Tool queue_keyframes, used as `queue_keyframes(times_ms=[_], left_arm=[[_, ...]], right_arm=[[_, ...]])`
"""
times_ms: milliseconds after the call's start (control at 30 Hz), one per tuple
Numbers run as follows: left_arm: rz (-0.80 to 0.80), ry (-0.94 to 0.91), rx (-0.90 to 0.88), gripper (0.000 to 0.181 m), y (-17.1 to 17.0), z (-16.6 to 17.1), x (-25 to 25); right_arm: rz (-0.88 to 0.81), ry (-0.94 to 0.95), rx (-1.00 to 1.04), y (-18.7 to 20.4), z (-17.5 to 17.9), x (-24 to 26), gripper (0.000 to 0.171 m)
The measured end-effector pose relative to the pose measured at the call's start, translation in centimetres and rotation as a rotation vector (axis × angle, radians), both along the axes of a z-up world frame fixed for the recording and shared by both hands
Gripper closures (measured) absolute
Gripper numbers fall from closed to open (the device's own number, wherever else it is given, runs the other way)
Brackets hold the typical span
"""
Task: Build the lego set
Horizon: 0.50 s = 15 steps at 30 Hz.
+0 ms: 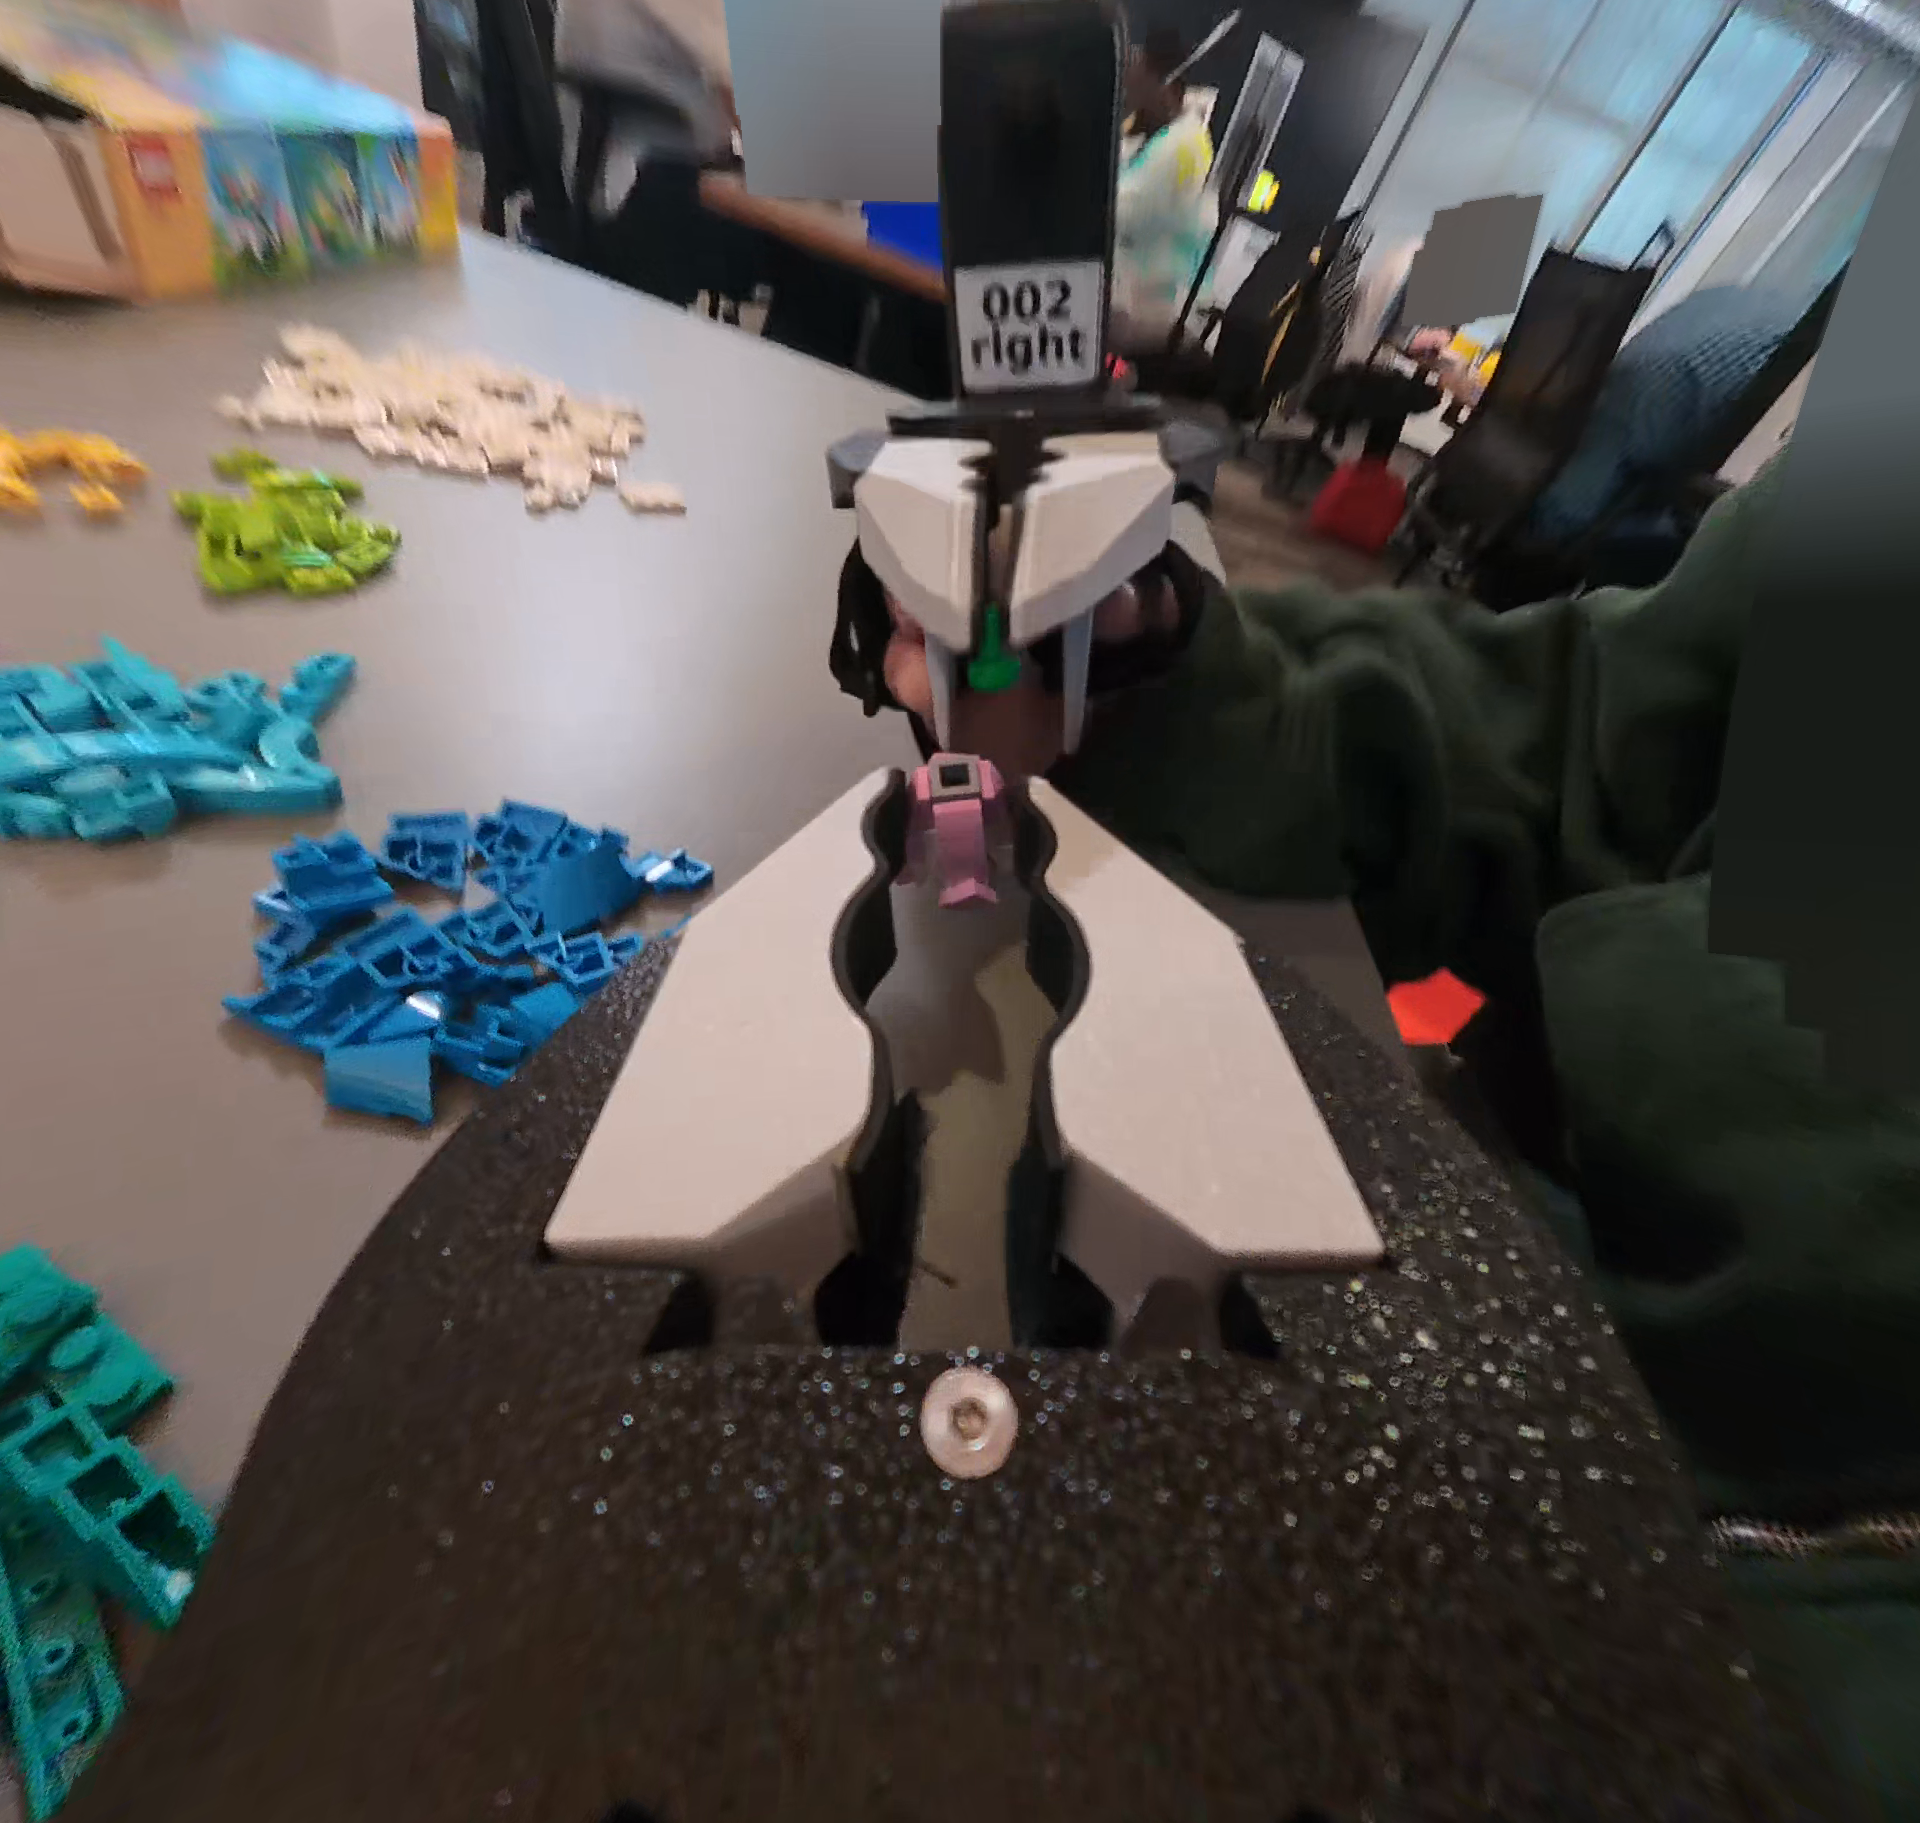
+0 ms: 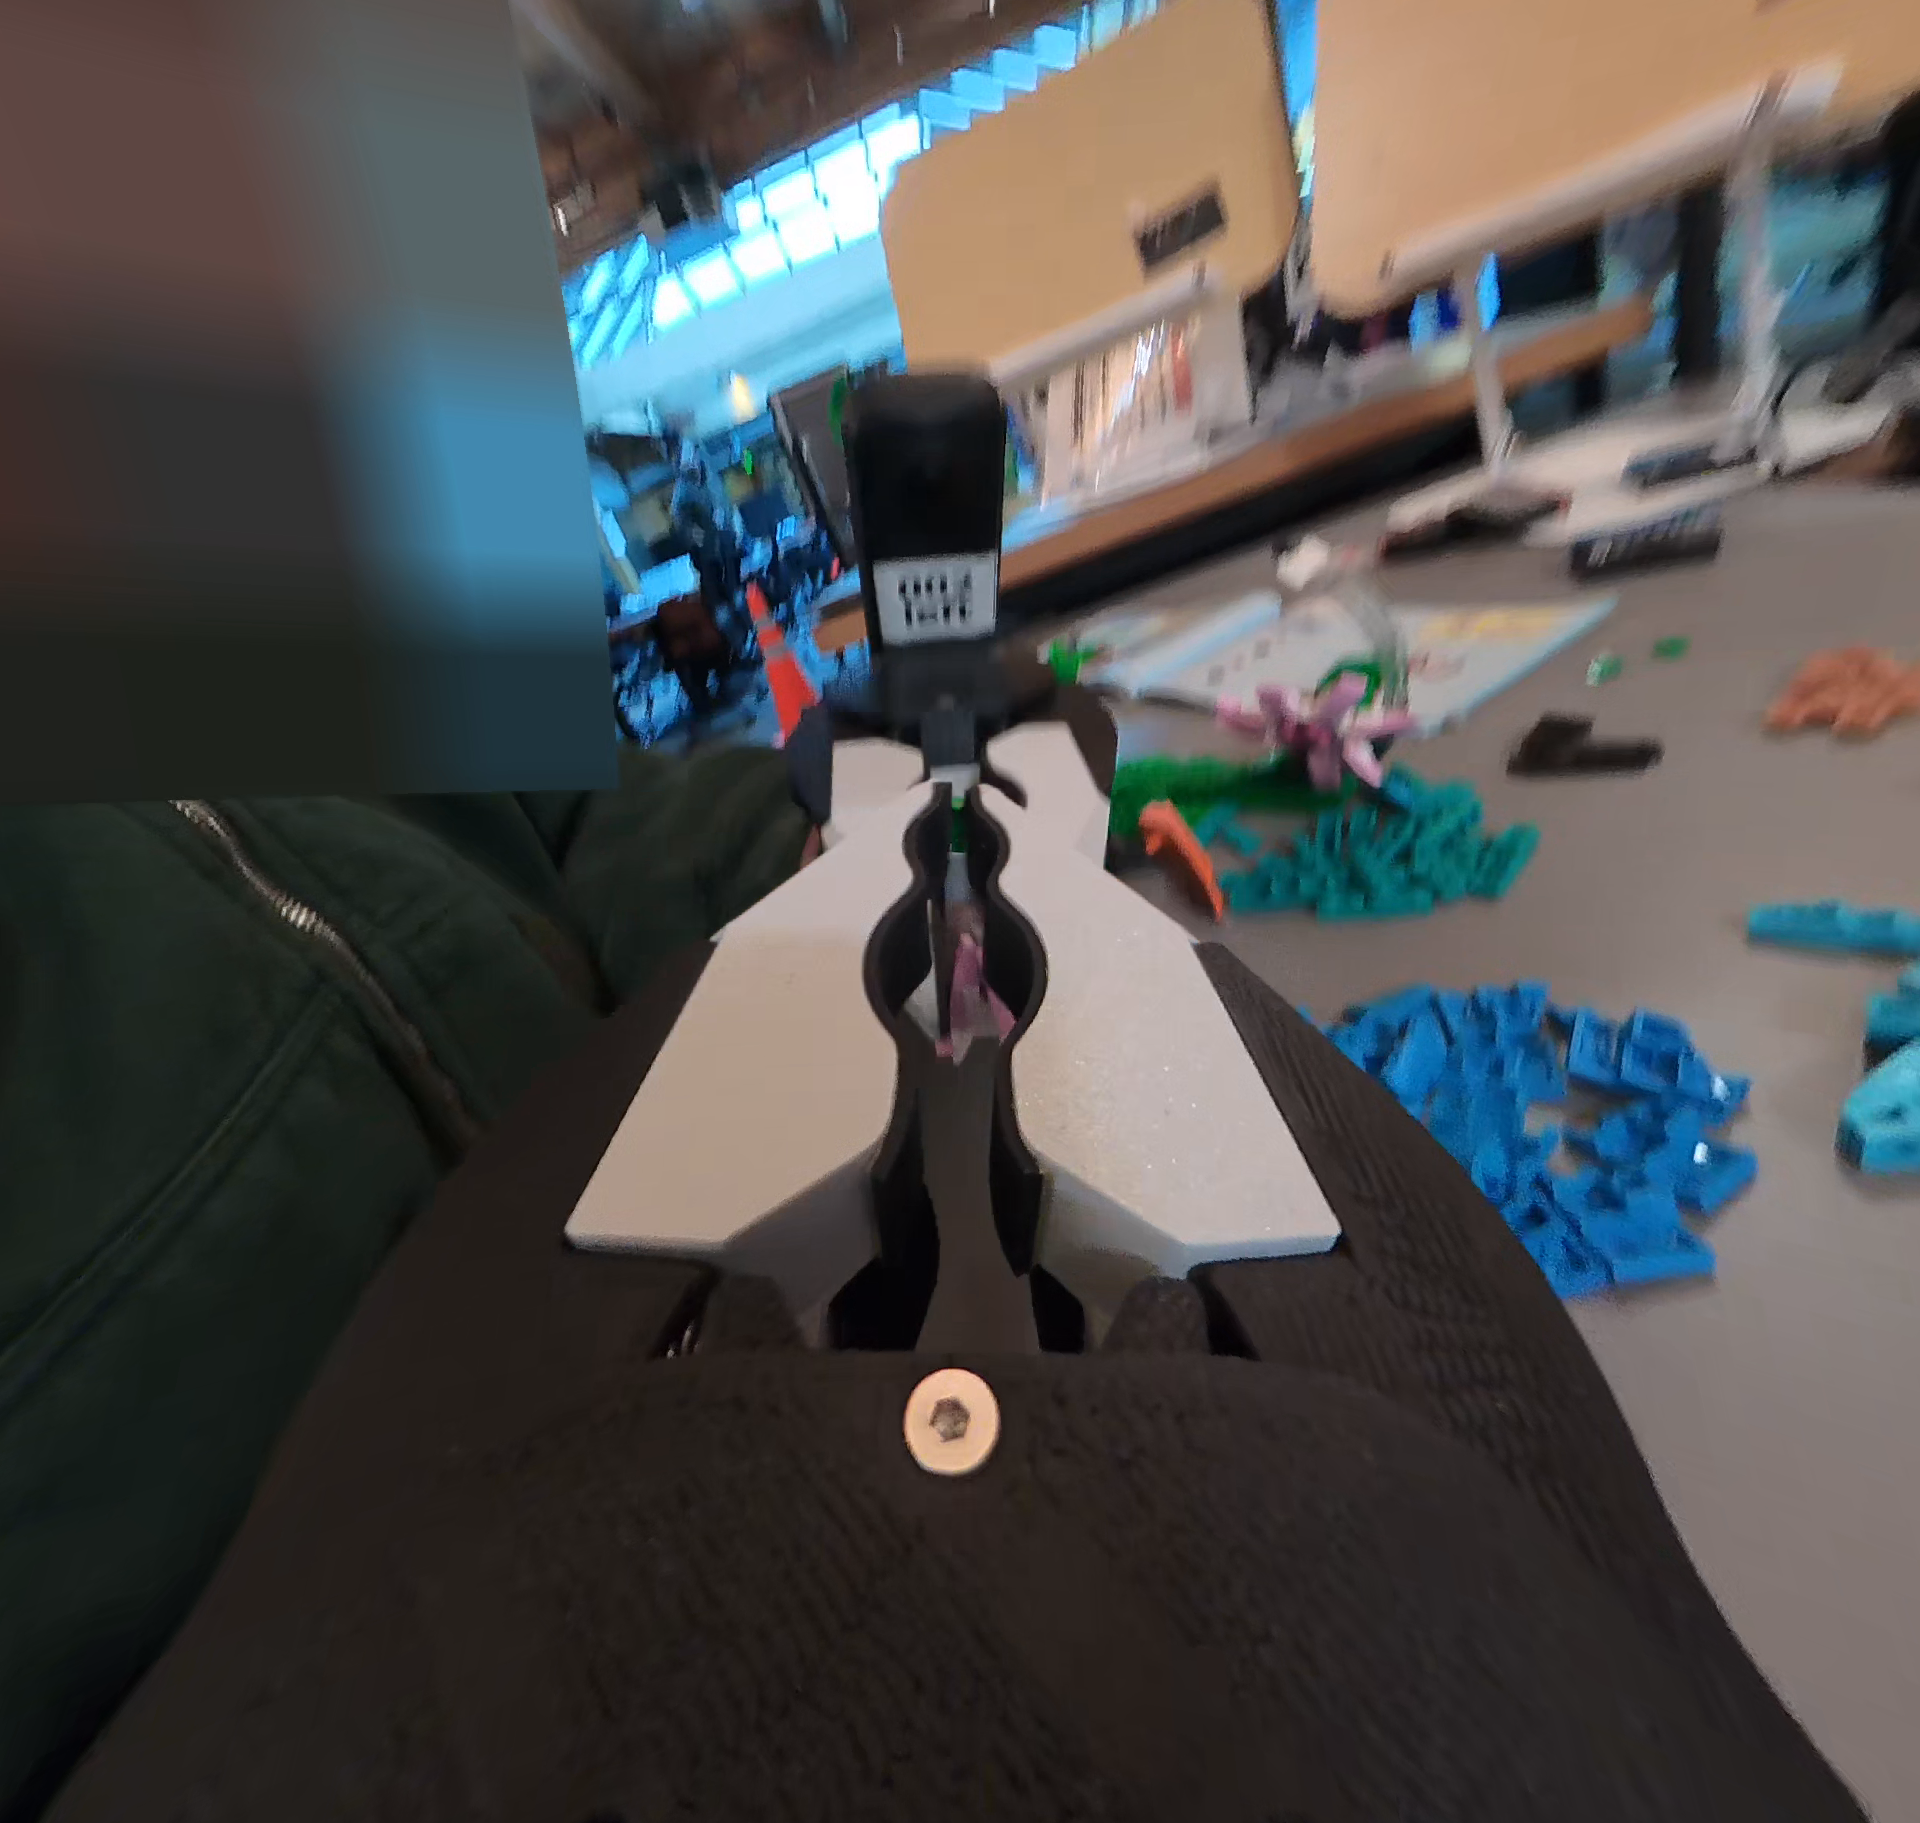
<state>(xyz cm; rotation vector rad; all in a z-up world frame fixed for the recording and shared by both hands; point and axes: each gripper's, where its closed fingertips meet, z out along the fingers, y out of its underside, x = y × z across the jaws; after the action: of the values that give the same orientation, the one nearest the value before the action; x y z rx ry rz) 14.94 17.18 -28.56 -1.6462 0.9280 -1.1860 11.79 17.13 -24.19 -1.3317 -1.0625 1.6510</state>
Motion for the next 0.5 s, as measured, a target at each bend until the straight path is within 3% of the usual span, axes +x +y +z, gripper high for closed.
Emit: queue_keyframes(times_ms=[500], left_arm=[[-0.027,0.127,-0.002,0.163,-0.4,-1.7,0.3]], right_arm=[[0.049,-0.211,0.078,-0.4,-3.7,0.2,0.170]])
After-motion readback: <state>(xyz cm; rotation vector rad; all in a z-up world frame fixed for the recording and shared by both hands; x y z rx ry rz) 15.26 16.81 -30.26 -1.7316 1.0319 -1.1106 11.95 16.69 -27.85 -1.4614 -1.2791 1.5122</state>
